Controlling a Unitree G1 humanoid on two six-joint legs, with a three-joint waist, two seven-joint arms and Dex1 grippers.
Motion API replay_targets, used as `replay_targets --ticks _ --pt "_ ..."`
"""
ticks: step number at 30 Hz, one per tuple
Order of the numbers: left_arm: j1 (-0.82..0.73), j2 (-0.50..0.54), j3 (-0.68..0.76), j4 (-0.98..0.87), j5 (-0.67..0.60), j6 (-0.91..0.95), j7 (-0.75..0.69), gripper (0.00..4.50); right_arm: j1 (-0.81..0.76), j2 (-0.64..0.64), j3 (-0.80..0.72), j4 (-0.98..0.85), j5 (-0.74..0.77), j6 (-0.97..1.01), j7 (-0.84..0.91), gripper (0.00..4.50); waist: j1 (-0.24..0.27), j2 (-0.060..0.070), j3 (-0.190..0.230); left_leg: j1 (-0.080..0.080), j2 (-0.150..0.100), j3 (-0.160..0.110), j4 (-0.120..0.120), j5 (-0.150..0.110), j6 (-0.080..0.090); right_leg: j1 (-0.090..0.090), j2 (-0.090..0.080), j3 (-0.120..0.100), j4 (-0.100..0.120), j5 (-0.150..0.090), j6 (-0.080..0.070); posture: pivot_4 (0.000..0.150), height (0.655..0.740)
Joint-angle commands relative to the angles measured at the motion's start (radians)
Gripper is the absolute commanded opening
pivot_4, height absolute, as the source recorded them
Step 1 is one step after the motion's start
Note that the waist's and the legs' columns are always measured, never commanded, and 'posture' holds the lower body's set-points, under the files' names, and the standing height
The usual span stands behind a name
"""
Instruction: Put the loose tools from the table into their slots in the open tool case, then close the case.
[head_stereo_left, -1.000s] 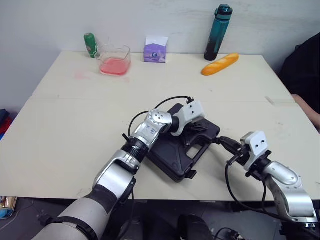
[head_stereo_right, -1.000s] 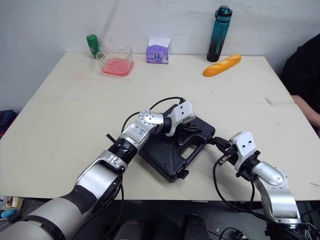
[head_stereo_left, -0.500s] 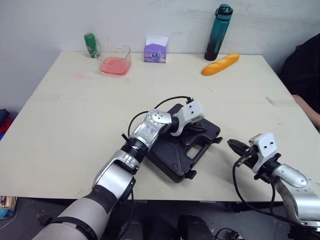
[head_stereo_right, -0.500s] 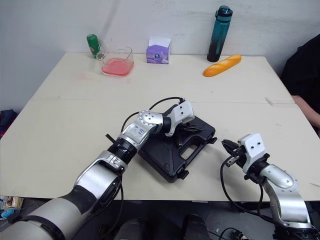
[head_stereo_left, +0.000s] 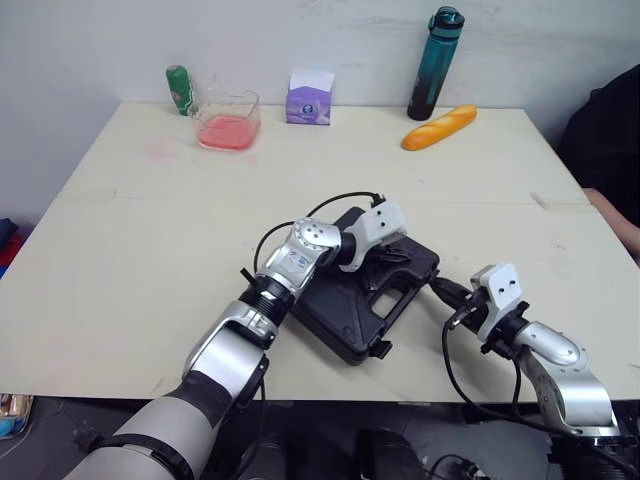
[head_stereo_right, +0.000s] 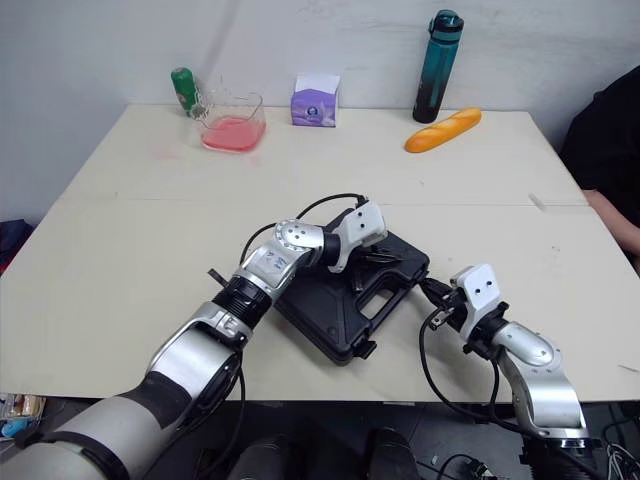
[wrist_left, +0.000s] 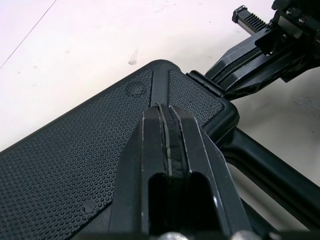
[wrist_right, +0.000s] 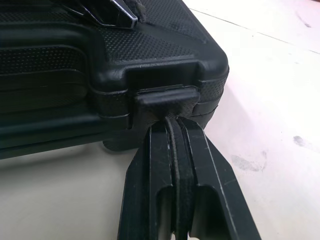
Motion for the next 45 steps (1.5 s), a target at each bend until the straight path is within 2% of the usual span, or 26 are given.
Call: replay_targets --ticks 1,29,33,40,45 --pt "0.091 0.012 -0.079 0.105 0.083 0.086 -0.018 0.0 -0.036 0.0 -0.003 -0.049 0.026 -0.03 0.018 0.08 -0.003 0.0 0.0 0.0 0.0 0.0 0.0 0.0 0.0 0.0 0.0 0.0 0.0 0.0 0.0 0.15 0.74" --pt "0.104 0.034 -0.088 0.069 0.099 0.067 -0.007 0.0 -0.069 -0.001 0.035 -0.058 0.013 0.007 0.041 0.08 -0.029 0.0 0.0 0.002 0.008 0.0 -0.005 -0.001 -0.004 -0.001 0.004 -0.002 -0.002 -0.001 -0.005 0.15 0.74" --pt "0.081 0.054 -0.046 -0.072 0.054 0.044 -0.03 0.0 -0.029 -0.062 -0.016 -0.059 0.005 -0.029 0.069 0.08 -0.028 0.004 0.005 0.001 0.007 0.0 -0.006 -0.001 -0.004 -0.002 0.004 -0.002 -0.002 -0.001 -0.005 0.15 0.74" --pt "0.137 0.123 0.051 -0.461 -0.094 0.009 -0.127 0.0 0.062 -0.15 -0.097 -0.094 0.069 -0.047 0.162 0.08 -0.016 0.01 0.028 -0.003 0.006 0.003 -0.01 0.005 -0.011 -0.007 0.011 -0.002 -0.003 -0.001 -0.005 0.15 0.74" --pt "0.218 0.224 0.093 -0.694 -0.197 0.04 -0.218 0.0 0.129 -0.159 -0.114 -0.109 0.097 -0.072 0.215 0.08 -0.007 0.01 0.031 -0.017 0.004 0.005 -0.009 0.008 -0.01 -0.021 0.015 -0.003 0.0 0.001 -0.002 0.15 0.74"
